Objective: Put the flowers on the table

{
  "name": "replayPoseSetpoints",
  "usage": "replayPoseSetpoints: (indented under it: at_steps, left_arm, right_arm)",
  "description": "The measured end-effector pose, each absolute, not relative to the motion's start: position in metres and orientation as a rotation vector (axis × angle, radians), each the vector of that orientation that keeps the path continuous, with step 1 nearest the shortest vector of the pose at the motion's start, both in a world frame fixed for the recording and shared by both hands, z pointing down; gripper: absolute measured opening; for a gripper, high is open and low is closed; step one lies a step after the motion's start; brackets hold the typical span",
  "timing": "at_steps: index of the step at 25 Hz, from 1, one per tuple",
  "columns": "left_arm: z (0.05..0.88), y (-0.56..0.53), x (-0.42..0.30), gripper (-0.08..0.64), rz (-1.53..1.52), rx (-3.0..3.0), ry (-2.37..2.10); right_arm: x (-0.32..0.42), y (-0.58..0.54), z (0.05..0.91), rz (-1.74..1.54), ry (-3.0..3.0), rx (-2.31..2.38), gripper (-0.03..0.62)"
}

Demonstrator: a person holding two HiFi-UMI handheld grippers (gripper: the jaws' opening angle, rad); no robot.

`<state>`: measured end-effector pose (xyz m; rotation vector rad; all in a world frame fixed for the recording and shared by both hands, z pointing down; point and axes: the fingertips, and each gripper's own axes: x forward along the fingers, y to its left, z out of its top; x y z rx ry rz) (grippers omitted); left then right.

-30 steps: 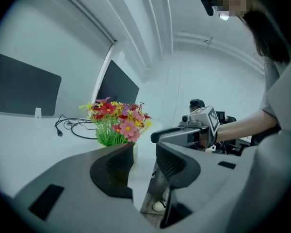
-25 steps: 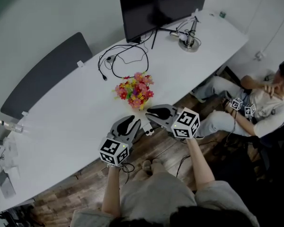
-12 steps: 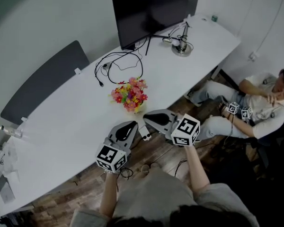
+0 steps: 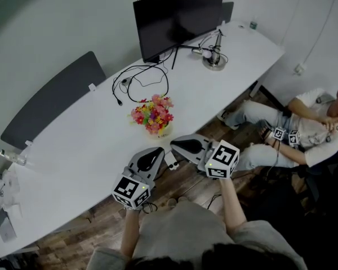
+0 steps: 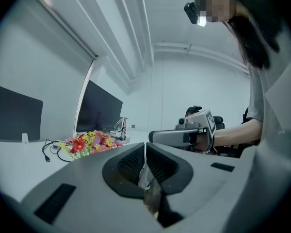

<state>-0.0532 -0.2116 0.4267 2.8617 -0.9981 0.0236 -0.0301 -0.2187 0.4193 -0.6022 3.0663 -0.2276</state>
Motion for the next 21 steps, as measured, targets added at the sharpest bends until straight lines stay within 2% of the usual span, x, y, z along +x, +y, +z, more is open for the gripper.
replayPoseSetpoints:
  at_steps: [21]
  left_arm:
    - [0.421, -0.211, -0.042, 0.029, 0.026, 2.901, -0.929]
  right_arm:
    - [-0.024, -0.215, 0.417, -0.221, 3.053, -0.615, 0.023]
